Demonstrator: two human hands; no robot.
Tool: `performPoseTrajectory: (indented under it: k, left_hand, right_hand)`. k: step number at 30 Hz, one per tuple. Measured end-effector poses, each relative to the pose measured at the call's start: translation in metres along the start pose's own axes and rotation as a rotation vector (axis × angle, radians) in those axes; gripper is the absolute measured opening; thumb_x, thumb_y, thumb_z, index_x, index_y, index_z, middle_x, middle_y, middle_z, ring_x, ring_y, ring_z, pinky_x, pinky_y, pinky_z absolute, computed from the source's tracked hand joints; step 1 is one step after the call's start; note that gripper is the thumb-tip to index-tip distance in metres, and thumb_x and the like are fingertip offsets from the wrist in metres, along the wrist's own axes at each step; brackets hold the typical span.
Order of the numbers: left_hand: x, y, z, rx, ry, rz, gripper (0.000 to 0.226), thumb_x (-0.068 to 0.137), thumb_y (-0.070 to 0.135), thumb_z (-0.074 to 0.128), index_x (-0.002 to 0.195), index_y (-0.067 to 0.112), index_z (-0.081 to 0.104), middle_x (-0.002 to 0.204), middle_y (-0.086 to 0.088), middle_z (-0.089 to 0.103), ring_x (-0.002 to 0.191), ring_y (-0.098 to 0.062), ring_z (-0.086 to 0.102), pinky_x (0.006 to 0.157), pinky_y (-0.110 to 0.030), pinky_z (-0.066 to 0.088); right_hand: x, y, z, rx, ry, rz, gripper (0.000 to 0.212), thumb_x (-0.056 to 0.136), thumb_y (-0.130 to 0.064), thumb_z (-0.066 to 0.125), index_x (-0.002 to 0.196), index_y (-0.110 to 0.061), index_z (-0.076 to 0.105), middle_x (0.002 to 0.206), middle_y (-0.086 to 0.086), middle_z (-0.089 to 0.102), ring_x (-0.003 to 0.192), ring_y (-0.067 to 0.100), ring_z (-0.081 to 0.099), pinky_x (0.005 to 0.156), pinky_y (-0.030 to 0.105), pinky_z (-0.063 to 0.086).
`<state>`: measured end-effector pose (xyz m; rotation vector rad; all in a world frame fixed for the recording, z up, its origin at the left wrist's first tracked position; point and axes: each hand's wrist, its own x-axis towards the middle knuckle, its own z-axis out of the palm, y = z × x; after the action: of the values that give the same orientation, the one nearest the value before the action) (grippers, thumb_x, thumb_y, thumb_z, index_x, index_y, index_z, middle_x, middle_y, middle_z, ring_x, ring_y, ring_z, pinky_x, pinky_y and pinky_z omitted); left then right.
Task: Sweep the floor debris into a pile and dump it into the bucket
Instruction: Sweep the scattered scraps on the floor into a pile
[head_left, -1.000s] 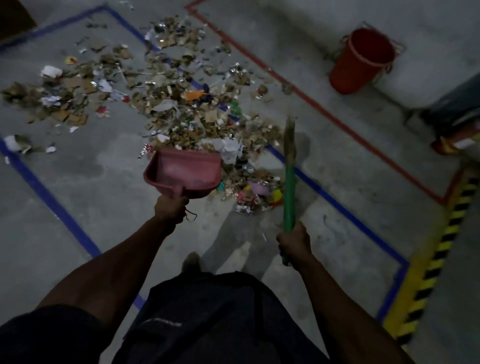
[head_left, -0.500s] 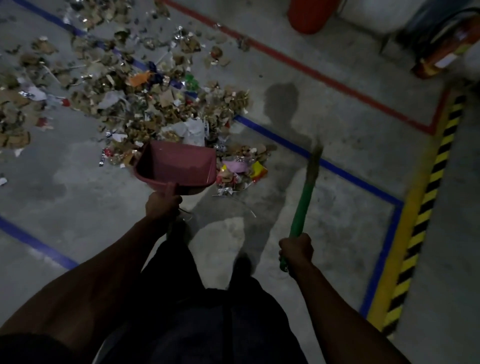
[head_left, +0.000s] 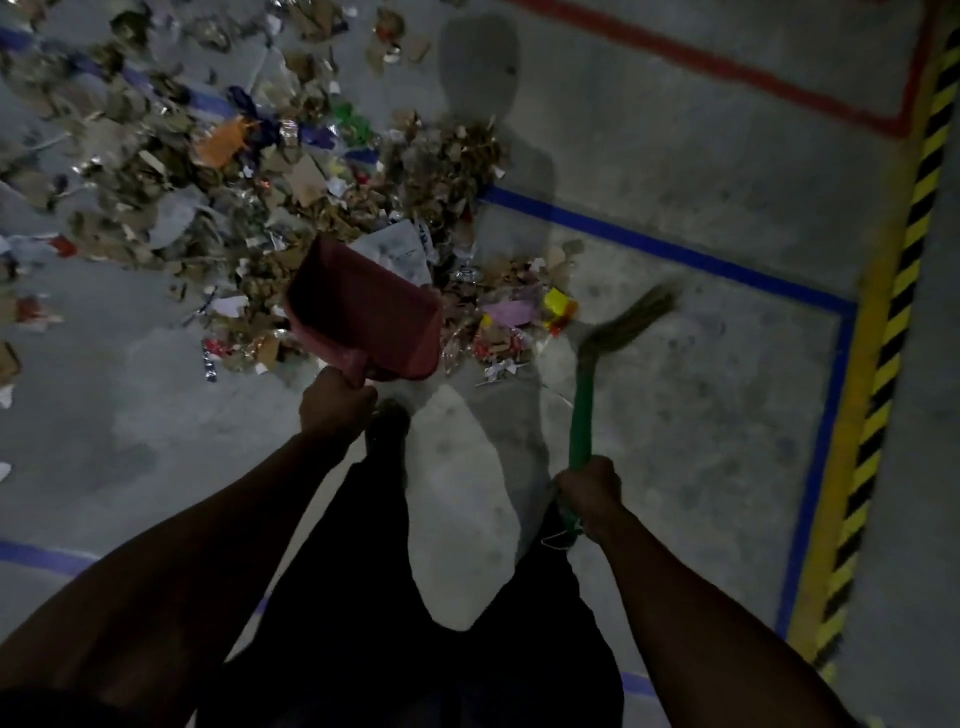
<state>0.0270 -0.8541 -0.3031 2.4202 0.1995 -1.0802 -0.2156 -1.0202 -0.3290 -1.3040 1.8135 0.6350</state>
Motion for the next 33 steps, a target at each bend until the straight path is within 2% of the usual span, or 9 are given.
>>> performPoseTrajectory:
  k: [4, 6, 8, 10, 13, 17, 24, 29, 33]
  left_hand:
    - [0.040, -0.002, -0.036, 0.097, 0.023, 0.041, 0.015, 0.079, 0.016, 0.058, 0.090, 0.009, 0.052, 0.086, -0.012, 0.057, 0.083, -0.030, 0.055, 0.069, -0.032, 0.038]
    - [0.061, -0.007, -0.048, 0.106, 0.037, 0.040, 0.017, 0.078, 0.017, 0.058, 0.091, 0.007, 0.054, 0.087, -0.013, 0.058, 0.085, -0.032, 0.056, 0.070, -0.032, 0.039]
    - [0.076, -0.012, -0.058, 0.103, 0.046, 0.011, 0.022, 0.078, 0.019, 0.058, 0.094, 0.005, 0.057, 0.089, -0.015, 0.060, 0.086, -0.033, 0.057, 0.071, -0.033, 0.040]
    - [0.091, -0.016, -0.066, 0.084, 0.046, -0.017, 0.029, 0.074, 0.025, 0.058, 0.095, 0.004, 0.060, 0.090, -0.016, 0.064, 0.088, -0.035, 0.060, 0.071, -0.034, 0.042]
    - [0.108, -0.023, -0.077, 0.047, 0.037, -0.062, 0.044, 0.060, 0.036, 0.051, 0.087, 0.005, 0.063, 0.083, -0.018, 0.067, 0.082, -0.037, 0.065, 0.072, -0.038, 0.053]
    - [0.129, -0.034, -0.089, -0.011, 0.056, -0.120, 0.040, 0.058, 0.037, 0.052, 0.082, 0.007, 0.062, 0.077, -0.016, 0.067, 0.077, -0.037, 0.067, 0.073, -0.042, 0.057]
    - [0.160, -0.049, -0.107, -0.104, 0.085, -0.172, 0.039, 0.058, 0.035, 0.052, 0.084, 0.007, 0.059, 0.079, -0.015, 0.066, 0.077, -0.035, 0.066, 0.075, -0.047, 0.057]
    - [0.174, -0.058, -0.118, -0.134, 0.113, -0.200, 0.035, 0.057, 0.036, 0.052, 0.082, 0.011, 0.055, 0.085, -0.017, 0.066, 0.081, -0.037, 0.065, 0.078, -0.049, 0.057]
    - [0.179, -0.061, -0.123, -0.141, 0.132, -0.210, 0.037, 0.057, 0.036, 0.052, 0.085, 0.010, 0.054, 0.085, -0.017, 0.065, 0.081, -0.037, 0.065, 0.077, -0.048, 0.057]
  right_hand:
    - [-0.026, -0.065, 0.053, -0.067, -0.050, -0.076, 0.047, 0.082, -0.009, 0.067, 0.127, 0.000, 0.055, 0.117, 0.018, 0.064, 0.103, 0.034, 0.066, 0.083, 0.037, 0.057]
    - [-0.031, -0.090, 0.074, -0.082, -0.072, -0.118, 0.045, 0.080, -0.010, 0.067, 0.123, -0.002, 0.058, 0.112, 0.017, 0.067, 0.096, 0.034, 0.069, 0.080, 0.041, 0.060]
    - [-0.036, -0.112, 0.088, -0.109, -0.085, -0.174, 0.042, 0.080, -0.011, 0.066, 0.121, -0.004, 0.060, 0.108, 0.014, 0.068, 0.091, 0.031, 0.069, 0.073, 0.033, 0.059]
    - [-0.039, -0.134, 0.097, -0.156, -0.116, -0.236, 0.042, 0.081, -0.013, 0.066, 0.122, -0.005, 0.059, 0.109, 0.012, 0.066, 0.092, 0.028, 0.066, 0.066, 0.026, 0.051]
    - [-0.039, -0.168, 0.112, -0.233, -0.150, -0.309, 0.041, 0.086, -0.015, 0.066, 0.123, -0.003, 0.054, 0.116, 0.015, 0.062, 0.104, 0.033, 0.062, 0.073, 0.031, 0.049]
    - [-0.039, -0.216, 0.135, -0.260, -0.126, -0.402, 0.043, 0.086, -0.014, 0.065, 0.125, -0.002, 0.051, 0.121, 0.017, 0.061, 0.108, 0.034, 0.060, 0.071, 0.029, 0.042]
    - [-0.034, -0.294, 0.163, -0.418, -0.069, -0.566, 0.041, 0.086, -0.018, 0.068, 0.121, 0.000, 0.058, 0.121, 0.019, 0.063, 0.109, 0.034, 0.062, 0.071, 0.029, 0.044]
    - [-0.035, -0.352, 0.180, -0.534, -0.035, -0.706, 0.045, 0.090, -0.019, 0.062, 0.130, -0.002, 0.051, 0.130, 0.020, 0.057, 0.117, 0.036, 0.057, 0.089, 0.037, 0.049]
    - [-0.040, -0.379, 0.181, -0.608, -0.043, -0.818, 0.046, 0.091, -0.020, 0.061, 0.132, -0.002, 0.050, 0.129, 0.021, 0.057, 0.115, 0.036, 0.058, 0.081, 0.033, 0.047]
